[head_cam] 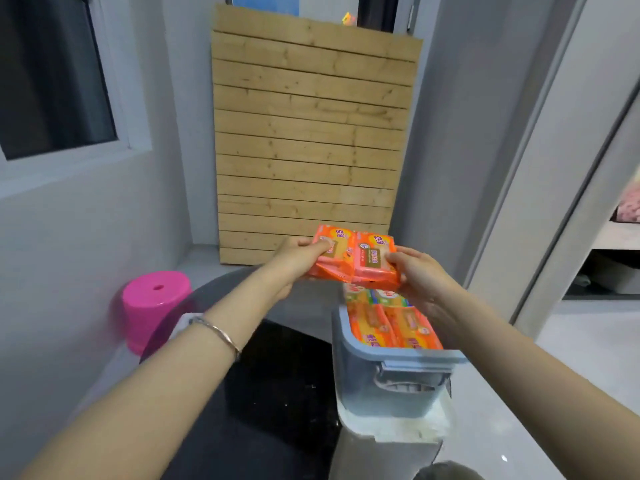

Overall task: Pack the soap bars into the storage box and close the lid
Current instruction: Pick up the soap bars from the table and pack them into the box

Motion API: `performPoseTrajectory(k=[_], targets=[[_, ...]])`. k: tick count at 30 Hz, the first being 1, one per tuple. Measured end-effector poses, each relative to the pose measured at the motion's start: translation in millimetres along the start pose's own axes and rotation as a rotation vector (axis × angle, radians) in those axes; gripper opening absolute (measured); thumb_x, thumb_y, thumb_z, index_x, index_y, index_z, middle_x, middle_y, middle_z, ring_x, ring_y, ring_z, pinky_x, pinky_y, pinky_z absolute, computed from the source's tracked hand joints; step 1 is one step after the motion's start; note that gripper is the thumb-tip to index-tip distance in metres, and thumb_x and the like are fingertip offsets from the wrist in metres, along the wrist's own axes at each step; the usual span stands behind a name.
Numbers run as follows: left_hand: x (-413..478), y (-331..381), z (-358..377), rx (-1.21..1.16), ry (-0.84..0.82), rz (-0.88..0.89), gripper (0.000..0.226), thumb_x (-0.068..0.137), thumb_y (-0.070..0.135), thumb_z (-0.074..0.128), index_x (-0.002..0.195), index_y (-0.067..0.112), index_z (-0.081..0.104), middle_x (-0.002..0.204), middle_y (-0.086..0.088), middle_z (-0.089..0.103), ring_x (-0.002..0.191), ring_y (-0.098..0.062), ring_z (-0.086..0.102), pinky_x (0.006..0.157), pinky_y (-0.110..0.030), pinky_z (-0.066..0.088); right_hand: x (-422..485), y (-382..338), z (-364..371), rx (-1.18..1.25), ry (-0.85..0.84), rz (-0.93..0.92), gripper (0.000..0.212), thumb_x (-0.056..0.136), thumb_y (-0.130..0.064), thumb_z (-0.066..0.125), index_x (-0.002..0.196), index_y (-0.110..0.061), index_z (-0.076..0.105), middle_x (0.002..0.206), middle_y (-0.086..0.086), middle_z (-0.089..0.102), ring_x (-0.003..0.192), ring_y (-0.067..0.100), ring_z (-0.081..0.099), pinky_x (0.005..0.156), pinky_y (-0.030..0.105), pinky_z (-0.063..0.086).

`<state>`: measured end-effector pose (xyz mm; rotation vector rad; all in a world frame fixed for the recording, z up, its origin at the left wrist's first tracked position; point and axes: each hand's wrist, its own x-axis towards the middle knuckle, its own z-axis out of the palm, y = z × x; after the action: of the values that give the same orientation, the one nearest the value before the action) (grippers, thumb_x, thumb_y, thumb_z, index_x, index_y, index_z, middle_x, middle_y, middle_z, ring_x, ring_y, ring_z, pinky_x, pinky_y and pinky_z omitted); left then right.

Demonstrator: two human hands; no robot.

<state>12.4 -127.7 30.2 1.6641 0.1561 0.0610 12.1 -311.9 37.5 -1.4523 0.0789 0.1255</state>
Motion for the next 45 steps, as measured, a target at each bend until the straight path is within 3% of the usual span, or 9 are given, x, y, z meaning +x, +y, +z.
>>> performPoseTrajectory(k=[2, 6, 9, 12, 18, 24, 34, 40, 45], targets=[[13.9, -2.1, 29.6, 0.011, -0.007, 0.002, 0.042, 0.085, 0.033, 0.064, 0.117, 0.007, 0.058, 0.085, -0.004, 0.069, 0.065, -0.013, 0.065, 0.048, -0.02, 0.051, 20.8, -1.0, -23.0, -0.024, 0.05, 0.027, 0.023, 0.093, -0.001, 0.043, 0.089, -0.011, 0.063, 0.076, 0.006, 0.069, 0.049, 0.011, 0.066, 0.05, 0.024, 0.056], [36.1, -17.6, 60.2, 0.096, 0.01, 0.001, 0.053, 0.084, 0.037, 0.064, 0.128, 0.013, 0.047, 0.113, -0.006, 0.063, 0.096, -0.021, 0.065, 0.072, -0.033, 0.057, 51.8, 4.0, -46.8, -0.173, 0.106, 0.058, 0.022, 0.094, -0.001, 0.041, 0.104, -0.012, 0.057, 0.083, 0.007, 0.067, 0.067, 0.016, 0.066, 0.044, 0.022, 0.055], [48.9, -28.2, 64.7, 0.524, 0.06, 0.185, 0.05, 0.088, 0.045, 0.053, 0.132, 0.023, 0.045, 0.124, -0.002, 0.062, 0.112, -0.023, 0.059, 0.079, -0.031, 0.048, 71.8, 15.2, -49.3, -0.35, 0.089, 0.041, 0.038, 0.092, 0.003, 0.041, 0.125, -0.011, 0.053, 0.102, 0.012, 0.067, 0.083, 0.023, 0.066, 0.067, 0.033, 0.06], [56.4, -35.5, 74.3, 1.071, 0.044, 0.328, 0.051, 0.093, 0.047, 0.035, 0.139, 0.027, 0.04, 0.14, -0.007, 0.052, 0.141, -0.033, 0.026, 0.113, -0.04, 0.021, 86.2, 22.9, -41.1, -0.544, 0.034, 0.008, 0.046, 0.092, 0.006, 0.036, 0.133, -0.008, 0.051, 0.121, 0.019, 0.061, 0.111, 0.031, 0.059, 0.102, 0.043, 0.046], [59.2, -35.1, 69.1, 1.364, 0.007, 0.222, 0.057, 0.094, 0.049, 0.032, 0.137, 0.014, 0.046, 0.158, -0.018, 0.011, 0.146, -0.035, -0.01, 0.117, -0.047, -0.003, 93.7, 23.8, -41.4, -1.062, 0.054, -0.229, 0.033, 0.092, -0.004, 0.039, 0.114, 0.004, 0.062, 0.117, 0.02, 0.066, 0.11, 0.034, 0.06, 0.093, 0.04, 0.047], [54.0, -46.7, 65.8, 1.197, 0.002, 0.385, 0.066, 0.088, 0.05, 0.047, 0.145, 0.024, 0.025, 0.161, -0.005, 0.003, 0.147, -0.031, -0.003, 0.117, -0.047, 0.0, 97.4, 34.8, -80.0, -1.499, -0.166, -0.302, 0.04, 0.093, -0.046, 0.045, 0.123, -0.024, 0.059, 0.137, 0.001, 0.052, 0.139, 0.017, 0.033, 0.118, 0.047, -0.002], [67.1, -36.0, 65.8, 1.19, -0.261, 0.206, 0.061, 0.082, 0.058, 0.053, 0.138, 0.036, 0.039, 0.152, -0.001, 0.036, 0.147, -0.027, 0.004, 0.114, -0.057, -0.004, 105.6, 33.6, -89.3, -1.386, -0.268, -0.274, 0.059, 0.078, -0.057, 0.063, 0.133, -0.042, 0.048, 0.156, 0.001, 0.026, 0.148, 0.02, 0.016, 0.115, 0.051, -0.015], [59.8, -41.6, 60.9, 1.112, -0.234, 0.245, 0.058, 0.085, 0.056, 0.05, 0.138, 0.035, 0.04, 0.152, -0.003, 0.035, 0.146, -0.028, 0.009, 0.115, -0.056, -0.006, 91.8, 34.1, -75.5, -1.377, -0.212, -0.328, 0.056, 0.081, -0.054, 0.062, 0.133, -0.033, 0.052, 0.144, -0.002, 0.049, 0.145, 0.017, 0.025, 0.116, 0.053, -0.009], [46.9, -55.0, 11.0, 0.624, -0.236, 0.29, 0.054, 0.089, 0.051, 0.049, 0.139, 0.035, 0.041, 0.146, 0.001, 0.041, 0.138, -0.017, 0.033, 0.105, -0.028, 0.027, 56.6, 13.1, -38.6, -0.978, -0.219, -0.501, 0.043, 0.08, -0.034, 0.072, 0.122, -0.024, 0.065, 0.114, -0.011, 0.065, 0.114, 0.009, 0.06, 0.097, 0.019, 0.044]])
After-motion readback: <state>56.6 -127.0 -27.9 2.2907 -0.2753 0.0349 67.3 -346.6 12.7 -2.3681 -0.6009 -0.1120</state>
